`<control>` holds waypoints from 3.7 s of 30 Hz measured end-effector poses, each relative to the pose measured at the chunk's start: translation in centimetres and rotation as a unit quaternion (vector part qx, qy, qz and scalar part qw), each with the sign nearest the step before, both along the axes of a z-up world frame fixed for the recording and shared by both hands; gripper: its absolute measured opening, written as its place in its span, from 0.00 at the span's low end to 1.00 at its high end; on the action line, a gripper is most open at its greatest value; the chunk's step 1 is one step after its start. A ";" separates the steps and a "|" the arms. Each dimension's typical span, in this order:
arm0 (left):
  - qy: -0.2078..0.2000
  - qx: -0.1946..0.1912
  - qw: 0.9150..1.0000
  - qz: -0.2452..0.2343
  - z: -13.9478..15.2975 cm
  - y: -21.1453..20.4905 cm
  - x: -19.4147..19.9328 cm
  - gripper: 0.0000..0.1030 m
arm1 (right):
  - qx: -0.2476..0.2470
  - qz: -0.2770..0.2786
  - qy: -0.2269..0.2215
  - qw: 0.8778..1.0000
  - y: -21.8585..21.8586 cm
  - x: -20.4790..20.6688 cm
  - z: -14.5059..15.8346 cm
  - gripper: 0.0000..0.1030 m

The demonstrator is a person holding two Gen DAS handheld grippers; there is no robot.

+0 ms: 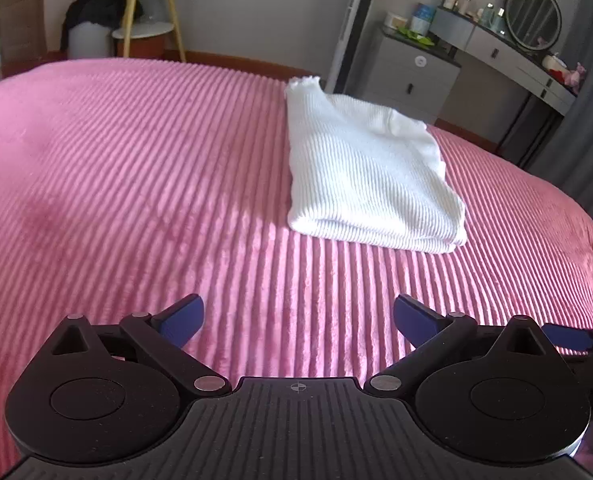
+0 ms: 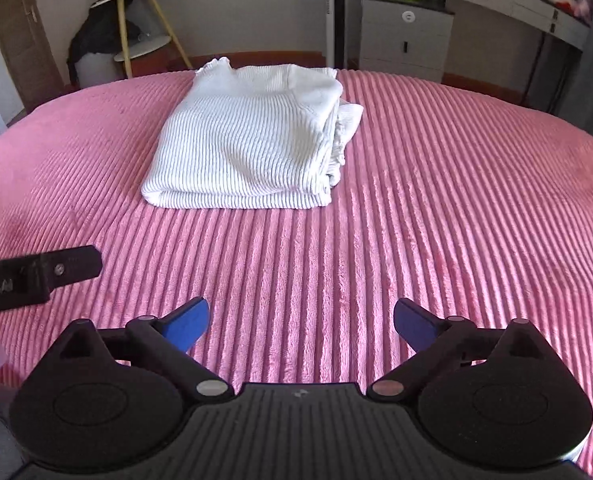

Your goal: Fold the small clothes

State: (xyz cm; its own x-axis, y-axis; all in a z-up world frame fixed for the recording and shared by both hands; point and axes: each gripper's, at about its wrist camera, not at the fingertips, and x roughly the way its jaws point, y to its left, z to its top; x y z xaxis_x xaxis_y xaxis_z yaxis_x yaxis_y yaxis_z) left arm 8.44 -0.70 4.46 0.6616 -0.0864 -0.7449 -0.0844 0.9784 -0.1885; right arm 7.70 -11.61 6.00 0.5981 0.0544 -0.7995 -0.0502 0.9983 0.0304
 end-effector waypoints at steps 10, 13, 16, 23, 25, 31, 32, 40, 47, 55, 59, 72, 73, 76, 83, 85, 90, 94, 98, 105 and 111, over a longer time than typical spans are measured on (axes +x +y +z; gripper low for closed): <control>-0.009 0.007 1.000 0.018 1.6 1.0 -0.4 1.00 | -0.040 0.017 -0.024 0.999 1.8 0.3 3.3 0.96; -0.006 0.014 1.000 0.009 1.8 0.8 -0.4 1.00 | -0.047 0.021 -0.026 0.998 2.2 0.5 3.6 0.96; -0.006 0.026 1.000 0.008 2.1 0.5 -0.4 1.00 | -0.059 0.021 -0.030 0.998 2.5 0.5 3.8 0.96; -0.010 0.016 1.000 0.006 2.3 0.9 -0.4 1.00 | -0.061 0.024 -0.035 0.997 2.5 0.4 4.2 0.96; -0.009 0.017 1.000 0.007 2.2 0.9 -0.3 1.00 | -0.061 0.024 -0.035 0.997 2.5 0.4 4.2 0.96; -0.008 0.020 1.000 0.005 2.2 0.8 -0.2 1.00 | -0.065 0.026 -0.034 0.997 2.5 0.5 4.0 0.96; -0.008 0.020 1.000 0.005 2.2 0.7 -0.2 1.00 | -0.064 0.025 -0.034 0.997 2.5 0.6 4.0 0.96; -0.007 0.019 1.000 0.000 2.2 0.4 0.0 1.00 | -0.064 0.024 -0.036 0.997 2.2 0.7 4.0 0.96; -0.007 0.018 1.000 -0.006 2.4 0.0 0.2 1.00 | -0.060 0.020 -0.037 0.997 1.9 0.9 3.9 0.96; -0.006 0.020 1.000 -0.009 2.5 -0.4 0.3 1.00 | -0.058 0.016 -0.039 0.997 1.5 0.9 3.8 0.96; -0.006 0.019 1.000 -0.011 2.6 -0.6 0.3 1.00 | -0.057 0.013 -0.041 0.997 1.2 0.9 3.9 0.96; -0.010 0.023 0.999 -0.021 2.9 -1.2 0.2 1.00 | -0.058 0.007 -0.046 0.997 1.0 0.7 4.1 0.96; -0.011 0.023 0.999 -0.022 2.9 -1.2 0.2 1.00 | -0.058 0.006 -0.047 0.997 0.9 0.7 4.1 0.96; -0.012 0.026 0.999 -0.024 3.0 -1.4 0.2 1.00 | -0.056 0.004 -0.048 0.997 0.7 0.5 4.2 0.96; -0.011 0.022 0.999 -0.029 3.1 -1.8 0.3 1.00 | -0.055 0.001 -0.049 0.997 0.4 0.5 4.3 0.96; -0.012 0.023 0.999 -0.030 3.2 -1.9 0.3 1.00 | -0.053 0.000 -0.050 0.997 0.3 0.4 4.3 0.96; -0.012 0.026 0.999 -0.027 3.3 -2.1 0.3 1.00 | -0.051 -0.001 -0.051 0.997 0.2 0.3 4.3 0.96; -0.012 0.026 0.999 -0.028 3.3 -2.2 0.3 1.00 | -0.051 -0.001 -0.052 0.997 0.2 0.3 4.3 0.96; -0.013 0.031 0.999 -0.029 3.4 -2.3 0.4 1.00 | -0.050 -0.002 -0.052 0.997 0.1 0.4 4.3 0.96; -0.016 0.038 0.999 -0.035 3.5 -2.8 0.5 1.00 | -0.047 -0.005 -0.052 0.998 -0.5 0.6 4.4 0.96; -0.017 0.040 0.998 -0.037 3.6 -3.0 0.6 1.00 | -0.045 -0.006 -0.052 0.998 -0.8 0.7 4.4 0.96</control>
